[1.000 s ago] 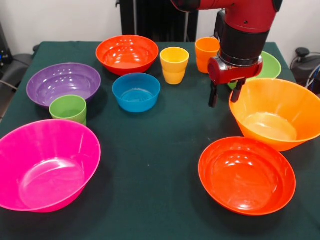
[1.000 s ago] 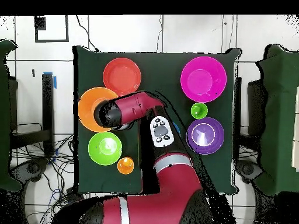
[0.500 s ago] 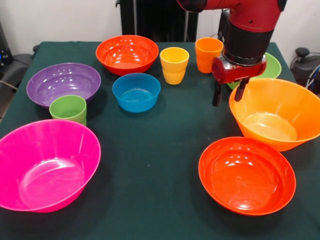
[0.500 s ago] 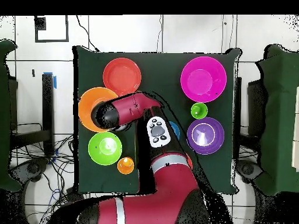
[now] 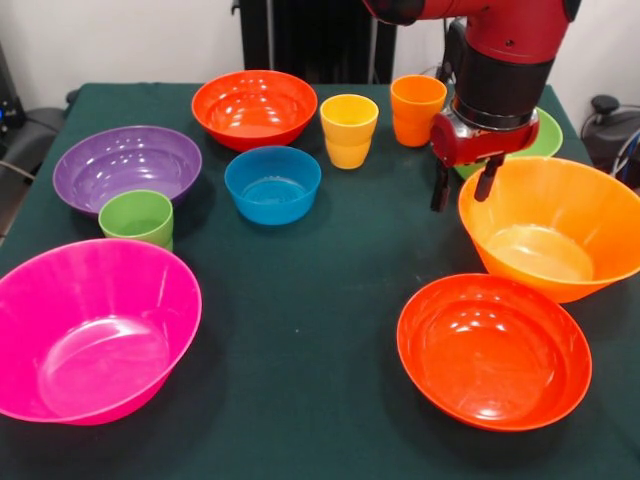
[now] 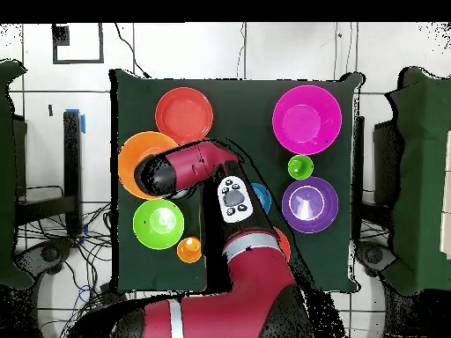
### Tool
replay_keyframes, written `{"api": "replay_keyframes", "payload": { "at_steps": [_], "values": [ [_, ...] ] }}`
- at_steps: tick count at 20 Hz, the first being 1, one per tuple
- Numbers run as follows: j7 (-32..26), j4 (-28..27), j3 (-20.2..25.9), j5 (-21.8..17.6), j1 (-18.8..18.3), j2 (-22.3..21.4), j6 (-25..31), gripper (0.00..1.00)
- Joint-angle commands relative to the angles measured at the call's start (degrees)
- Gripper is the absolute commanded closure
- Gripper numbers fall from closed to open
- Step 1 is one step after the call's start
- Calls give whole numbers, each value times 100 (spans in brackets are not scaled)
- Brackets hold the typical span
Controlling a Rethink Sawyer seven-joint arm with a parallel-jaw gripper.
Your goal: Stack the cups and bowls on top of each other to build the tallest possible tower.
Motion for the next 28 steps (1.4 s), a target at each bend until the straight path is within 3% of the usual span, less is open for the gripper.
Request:
{"api": "replay_keyframes", "payload": {
  "at_steps": [1,28],
  "values": [
    [551,512,88,4,38,48,-423,0],
    [574,643,38,-41,2,336,-1204,0]
  ]
}}
